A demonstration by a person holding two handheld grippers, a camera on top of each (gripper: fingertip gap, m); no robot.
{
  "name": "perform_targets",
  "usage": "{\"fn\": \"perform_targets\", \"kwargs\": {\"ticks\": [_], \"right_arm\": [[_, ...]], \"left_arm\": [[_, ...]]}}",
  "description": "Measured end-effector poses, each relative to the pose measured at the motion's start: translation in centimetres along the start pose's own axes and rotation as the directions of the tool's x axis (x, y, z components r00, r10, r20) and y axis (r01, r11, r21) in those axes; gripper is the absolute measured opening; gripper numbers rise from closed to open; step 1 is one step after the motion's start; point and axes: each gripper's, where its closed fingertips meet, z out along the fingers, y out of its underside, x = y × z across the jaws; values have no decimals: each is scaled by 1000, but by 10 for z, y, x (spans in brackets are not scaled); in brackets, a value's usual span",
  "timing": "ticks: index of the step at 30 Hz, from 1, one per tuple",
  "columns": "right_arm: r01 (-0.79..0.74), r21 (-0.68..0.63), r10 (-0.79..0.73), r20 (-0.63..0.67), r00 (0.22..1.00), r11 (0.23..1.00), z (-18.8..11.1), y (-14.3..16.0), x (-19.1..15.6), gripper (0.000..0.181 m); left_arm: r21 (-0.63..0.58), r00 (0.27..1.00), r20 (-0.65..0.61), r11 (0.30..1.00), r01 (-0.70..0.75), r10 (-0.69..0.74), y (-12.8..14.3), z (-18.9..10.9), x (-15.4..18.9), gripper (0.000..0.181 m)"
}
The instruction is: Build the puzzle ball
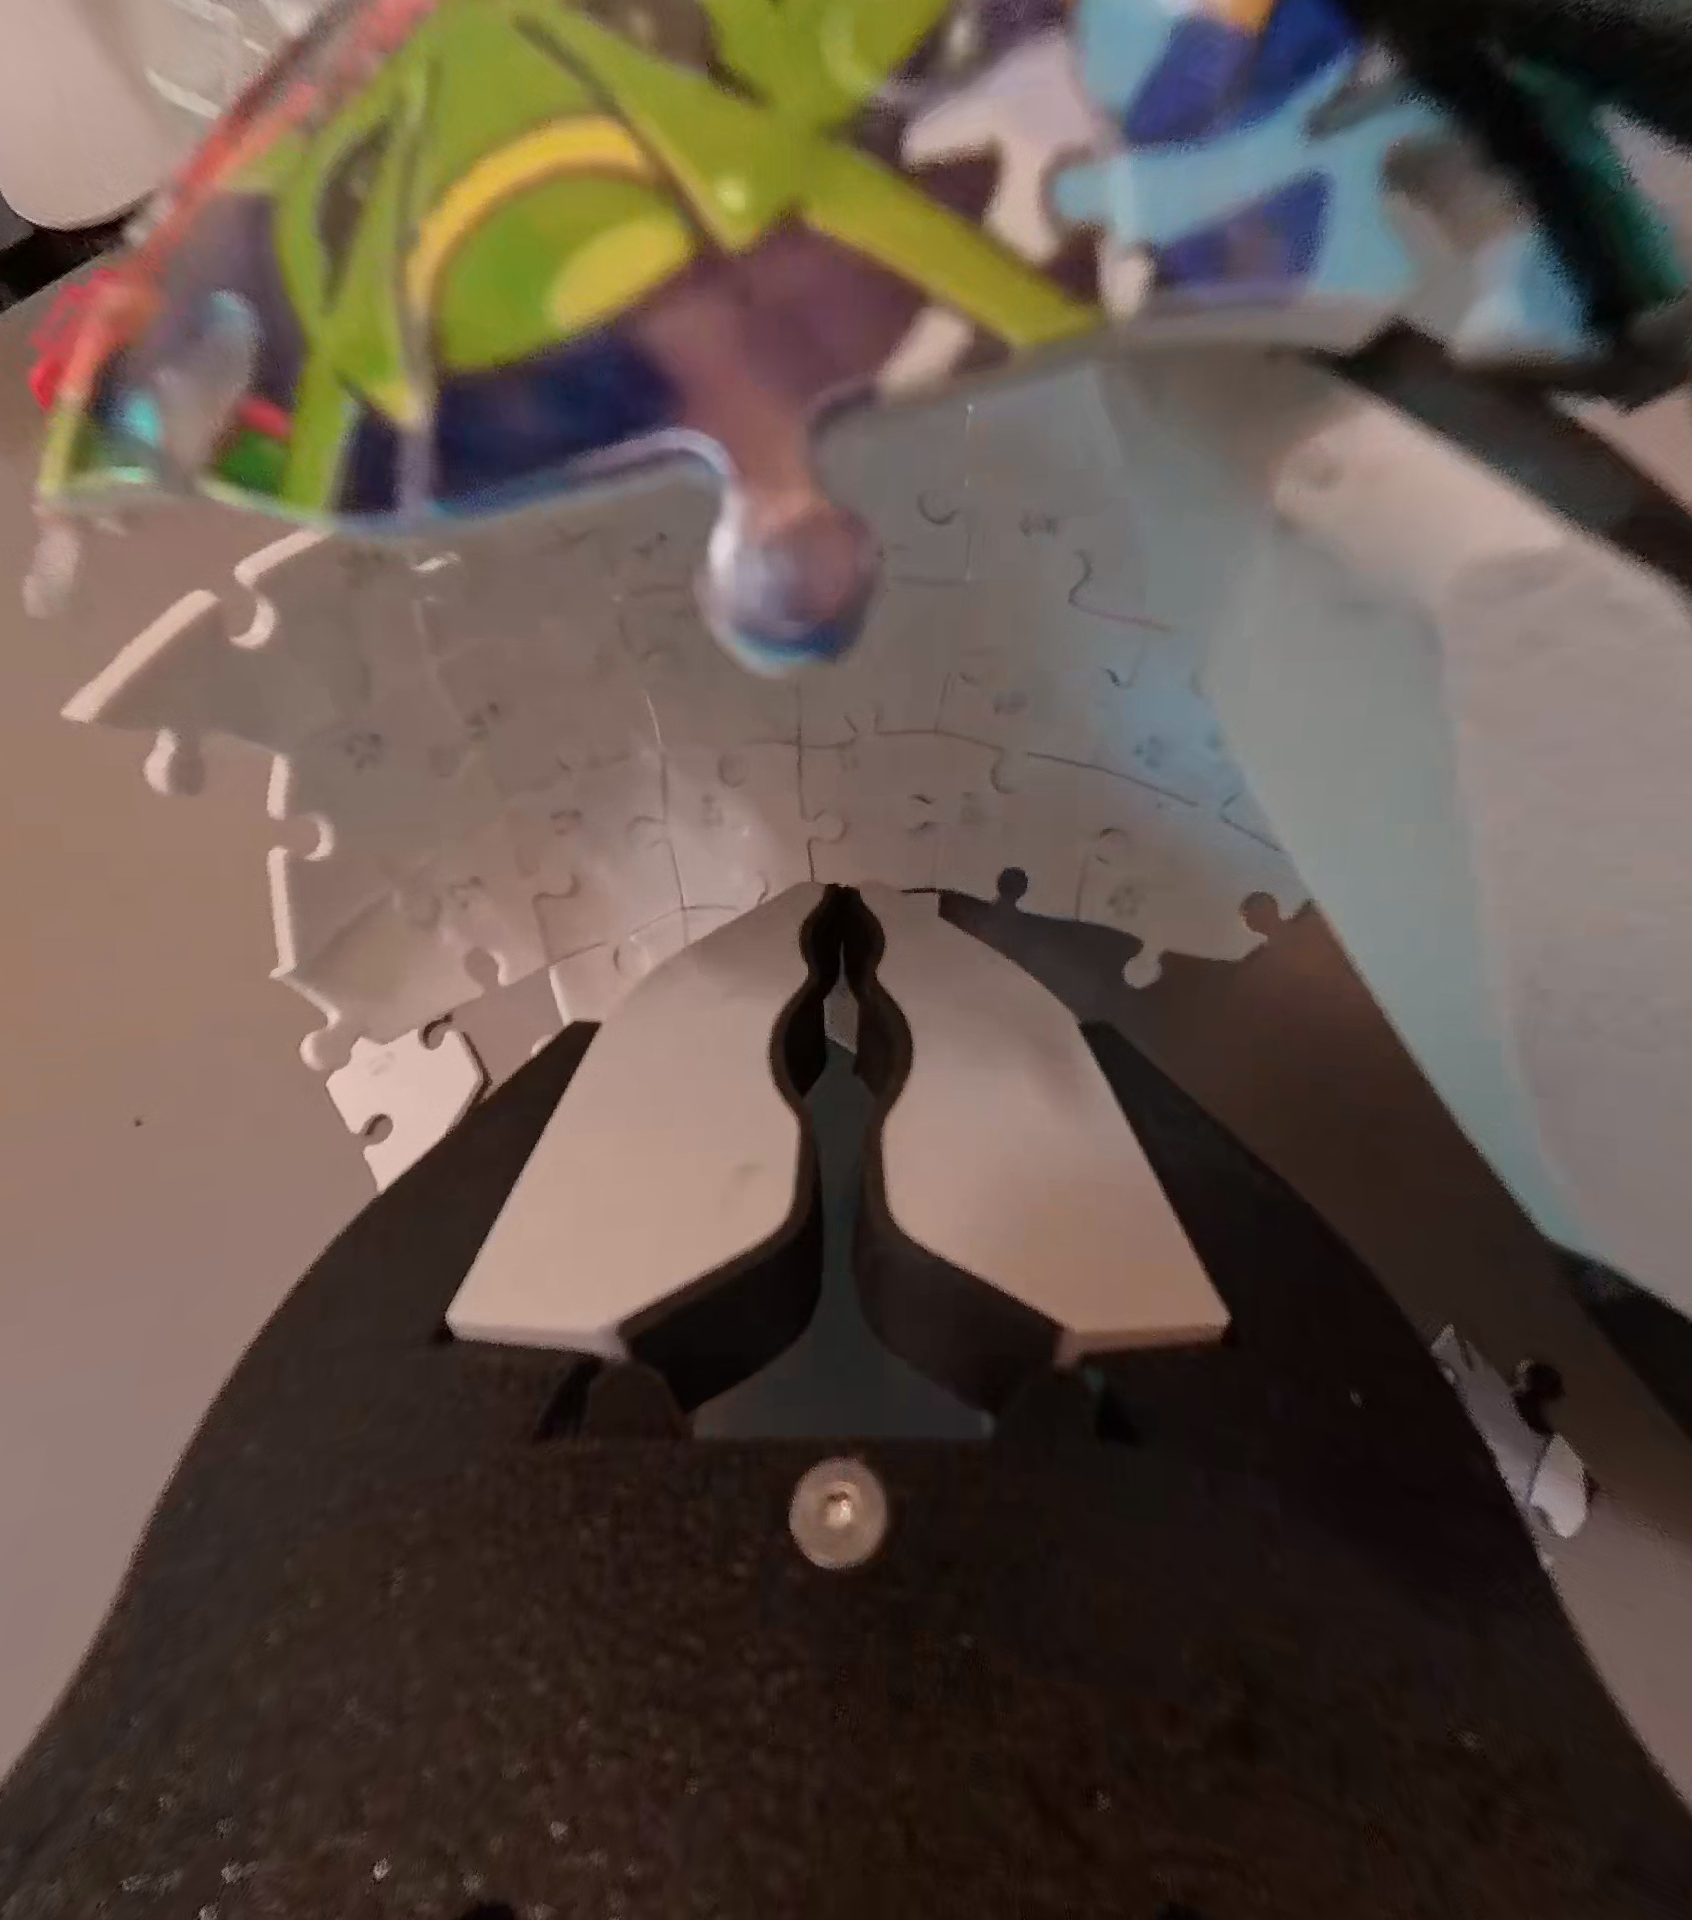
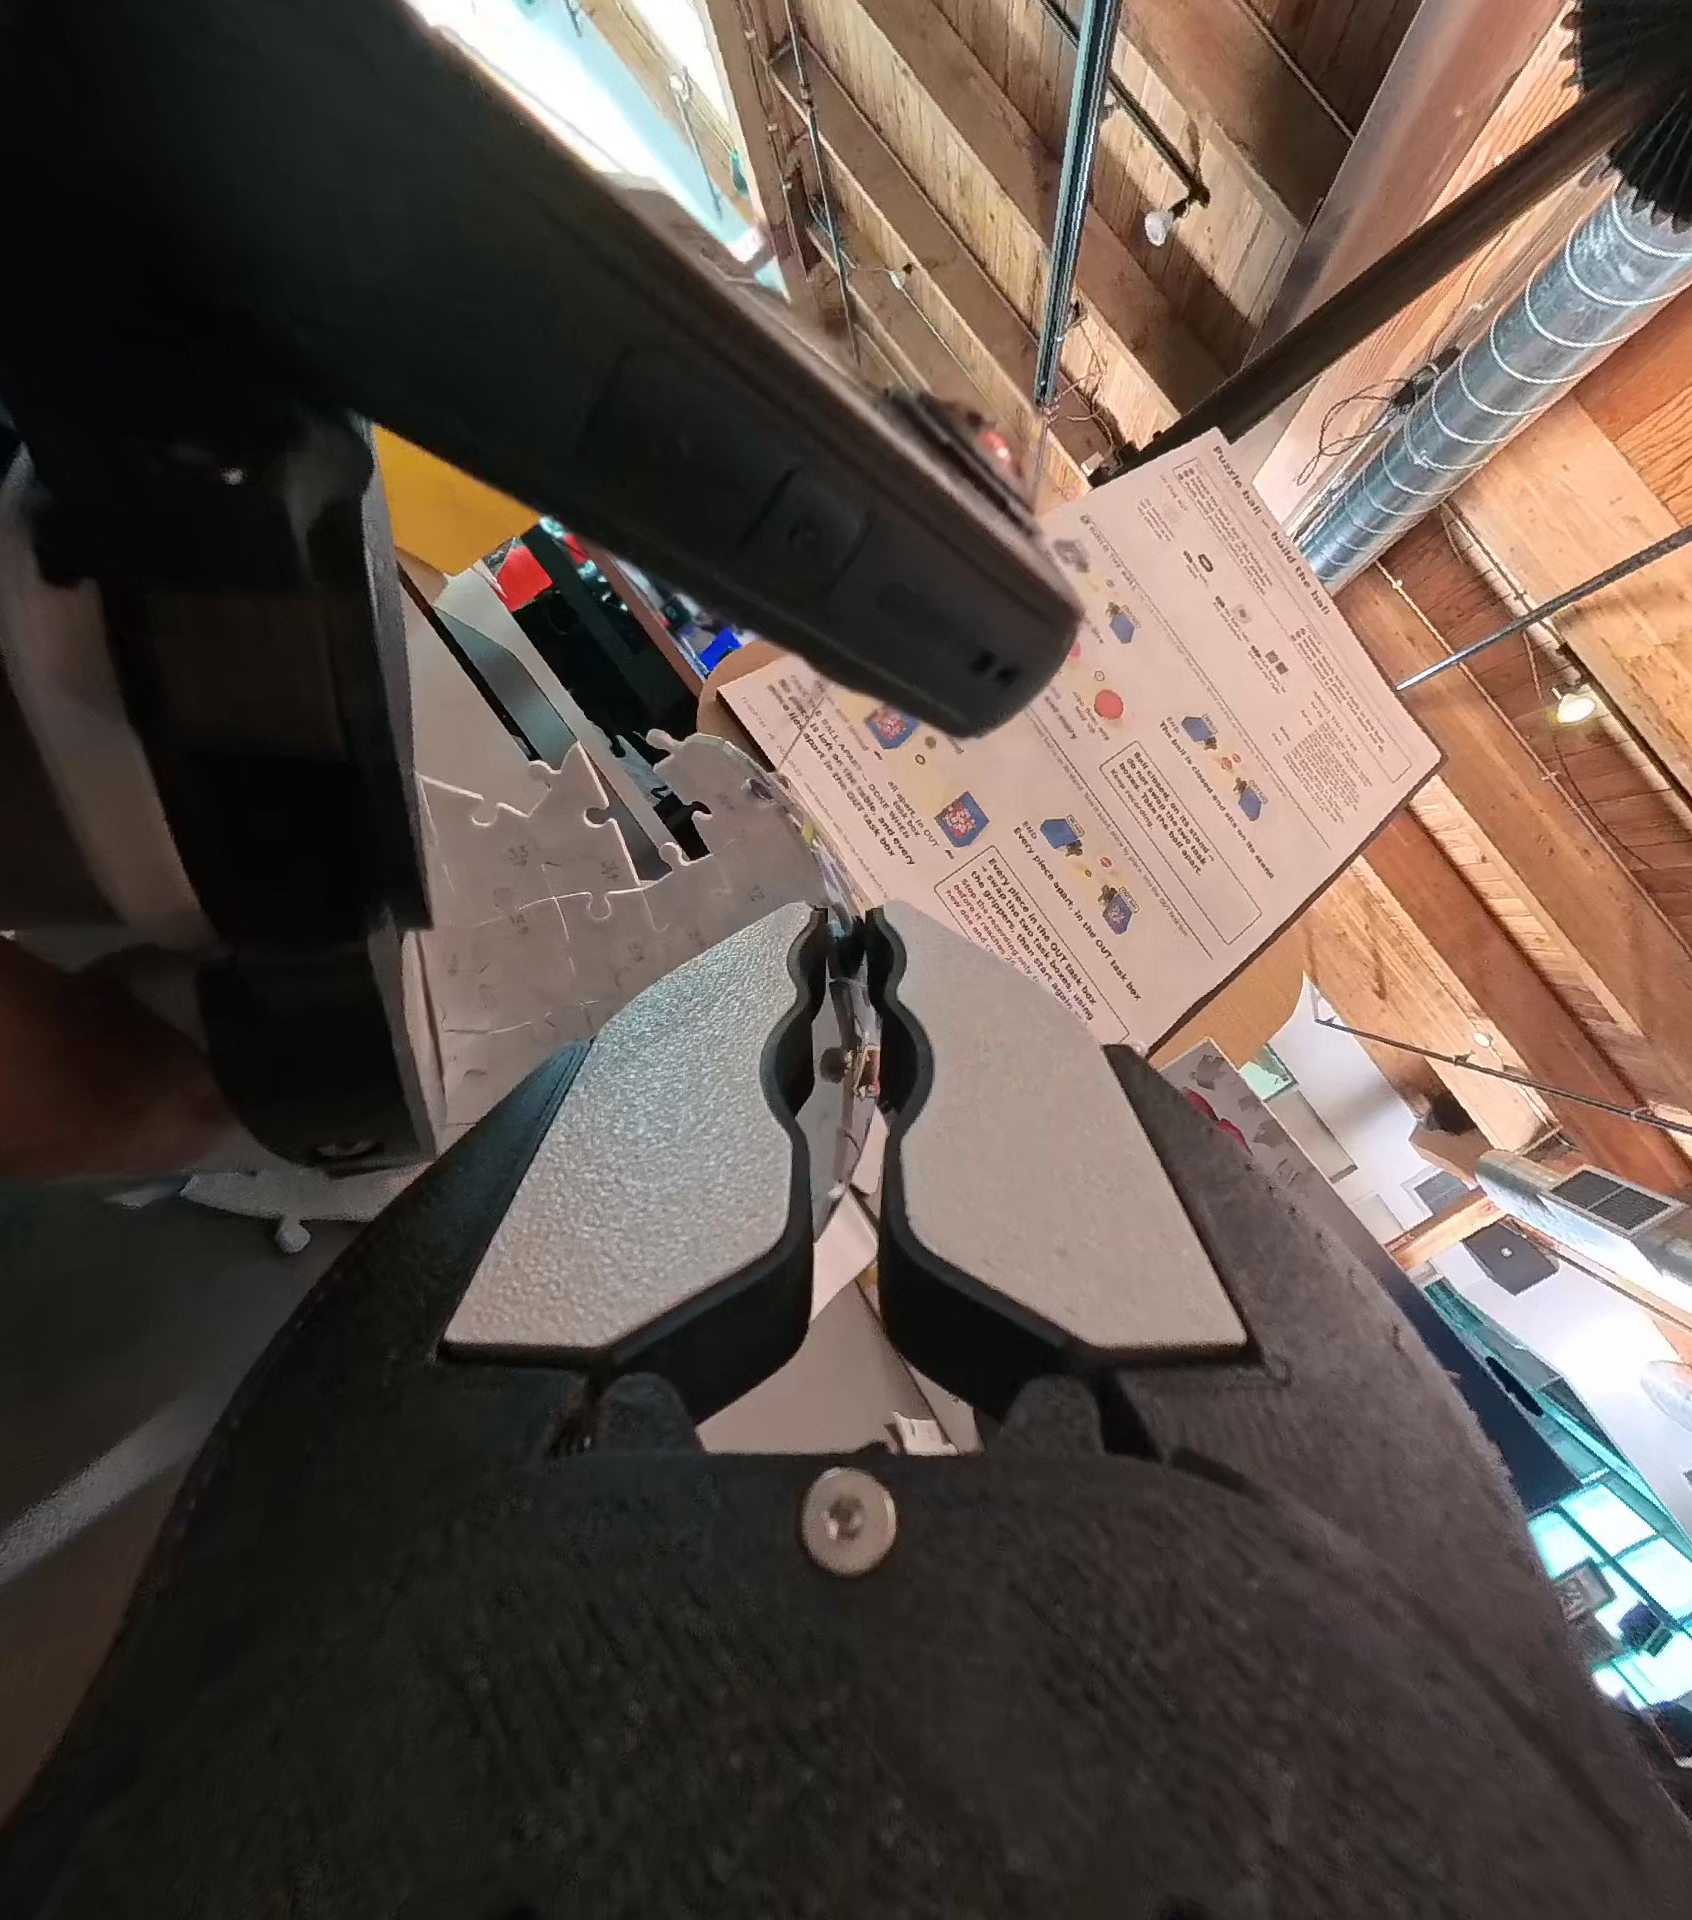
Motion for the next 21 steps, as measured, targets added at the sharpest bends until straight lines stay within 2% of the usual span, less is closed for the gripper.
{"fn": "perform_targets", "kwargs": {"ticks": [8,15,19,21], "right_arm": [[-20,-1,20,4,1000,1000,1,1,-1,7],[-23,-13,23,4,1000,1000,-1,2,-1,7],[-25,-16,25,2,1000,1000,-2,3,0,8],[-29,-17,29,1,1000,999,-2,3,1,7]], "left_arm": [[-21,1000,17,1000,12,-12,2,3,0,0],[-58,994,104,998,-22,28,2,3,-1,0],[-14,998,58,1000,1,0,1,0,-2,0],[30,999,41,999,11,-12,-4,-11,-4,0]]}}
